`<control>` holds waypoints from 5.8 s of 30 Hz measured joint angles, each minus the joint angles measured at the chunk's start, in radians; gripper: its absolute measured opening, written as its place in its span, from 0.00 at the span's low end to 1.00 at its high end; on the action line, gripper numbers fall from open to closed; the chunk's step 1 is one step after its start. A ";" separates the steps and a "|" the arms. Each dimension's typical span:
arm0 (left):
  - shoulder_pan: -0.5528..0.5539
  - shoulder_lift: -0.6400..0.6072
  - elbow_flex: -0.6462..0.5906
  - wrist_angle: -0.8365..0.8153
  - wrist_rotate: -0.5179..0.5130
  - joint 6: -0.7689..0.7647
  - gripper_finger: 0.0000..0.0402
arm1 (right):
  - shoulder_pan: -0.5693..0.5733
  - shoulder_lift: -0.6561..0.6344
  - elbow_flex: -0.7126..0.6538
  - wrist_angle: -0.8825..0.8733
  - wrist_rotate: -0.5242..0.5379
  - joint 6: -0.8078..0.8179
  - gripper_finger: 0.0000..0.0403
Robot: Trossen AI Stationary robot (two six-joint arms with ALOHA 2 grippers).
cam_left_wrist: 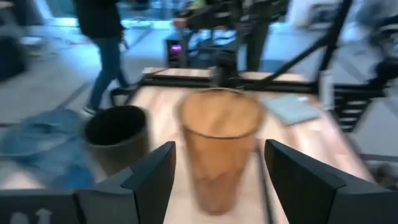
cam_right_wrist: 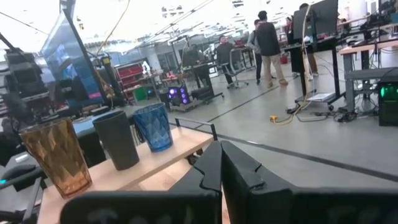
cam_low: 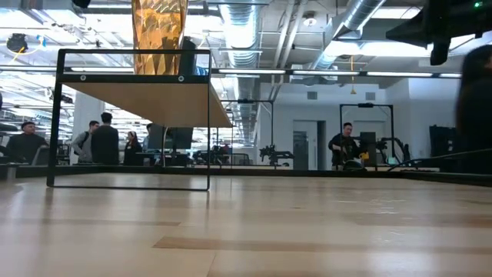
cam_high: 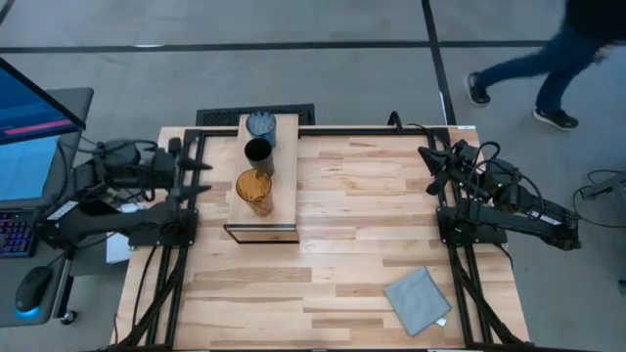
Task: Stack small to large cups/mugs on shelf
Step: Return to Home Position
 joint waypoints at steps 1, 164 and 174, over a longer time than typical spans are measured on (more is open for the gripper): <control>0.000 -0.010 -0.016 0.009 0.032 -0.013 0.59 | 0.000 0.000 0.000 0.000 0.000 0.001 0.06; 0.000 -0.425 -0.927 0.749 -0.570 0.053 0.00 | -0.055 -0.002 -0.385 0.206 -0.132 0.077 0.06; 0.000 -0.425 -0.927 0.749 -0.570 0.053 0.00 | -0.055 -0.001 -0.385 0.206 -0.132 0.077 0.06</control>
